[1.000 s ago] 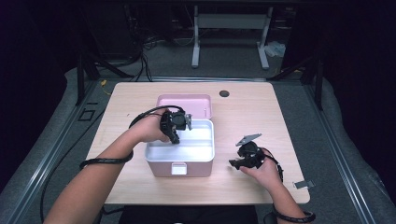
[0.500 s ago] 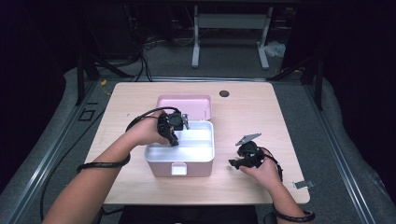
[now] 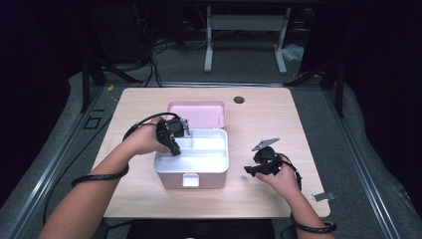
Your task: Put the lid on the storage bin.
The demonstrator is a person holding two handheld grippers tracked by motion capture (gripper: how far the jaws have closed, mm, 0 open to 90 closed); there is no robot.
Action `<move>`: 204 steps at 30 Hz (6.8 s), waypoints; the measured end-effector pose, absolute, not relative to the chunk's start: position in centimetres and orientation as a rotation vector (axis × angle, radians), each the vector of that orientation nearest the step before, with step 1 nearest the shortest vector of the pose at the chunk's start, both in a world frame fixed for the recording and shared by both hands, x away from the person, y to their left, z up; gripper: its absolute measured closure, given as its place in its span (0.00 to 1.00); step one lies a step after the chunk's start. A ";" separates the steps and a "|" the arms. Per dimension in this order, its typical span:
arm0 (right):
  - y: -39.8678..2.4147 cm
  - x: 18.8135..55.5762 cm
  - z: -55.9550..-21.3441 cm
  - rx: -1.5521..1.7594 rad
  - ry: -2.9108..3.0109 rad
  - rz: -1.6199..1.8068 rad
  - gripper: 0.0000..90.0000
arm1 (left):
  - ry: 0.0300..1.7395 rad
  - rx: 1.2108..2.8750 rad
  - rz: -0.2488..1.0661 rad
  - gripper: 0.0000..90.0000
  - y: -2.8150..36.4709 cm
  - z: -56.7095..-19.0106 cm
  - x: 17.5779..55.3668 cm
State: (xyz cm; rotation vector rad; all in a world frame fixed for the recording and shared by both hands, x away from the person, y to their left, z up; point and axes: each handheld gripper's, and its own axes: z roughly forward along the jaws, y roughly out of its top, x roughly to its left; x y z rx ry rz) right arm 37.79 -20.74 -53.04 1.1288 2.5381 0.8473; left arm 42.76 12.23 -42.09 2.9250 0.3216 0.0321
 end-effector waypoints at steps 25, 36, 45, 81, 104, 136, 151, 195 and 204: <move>-18.3 44.3 -47.5 1.149 2.535 0.878 0.51 | 0.336 2.947 0.056 0.88 11.8 -42.1 42.5; -16.6 46.7 -45.4 1.167 2.492 0.835 0.59 | 0.338 2.952 0.060 0.88 11.8 -42.1 42.4; -14.7 49.4 -42.8 1.289 2.454 0.857 0.67 | 0.334 2.941 0.051 0.88 11.9 -42.1 42.5; -10.0 56.5 -45.7 1.588 2.371 0.714 0.76 | 0.309 2.950 0.076 0.91 11.8 -42.1 42.2; -10.5 55.5 -43.2 1.594 2.312 0.815 0.88 | 0.315 2.950 0.079 0.91 11.7 -42.1 42.1; -11.8 45.5 -36.3 1.271 2.085 1.076 0.95 | 0.362 2.875 0.183 0.85 12.6 -41.1 41.2; -12.1 45.0 -36.3 1.251 2.093 1.100 0.95 | 0.824 2.486 0.406 0.74 20.6 -33.7 45.9; -13.5 37.4 -36.9 0.968 2.241 1.354 0.53 | 0.625 2.293 0.506 0.65 21.2 -34.0 38.3; -15.6 32.4 -40.6 0.948 2.325 1.246 0.52 | 0.559 2.364 0.489 0.59 21.9 -37.5 33.7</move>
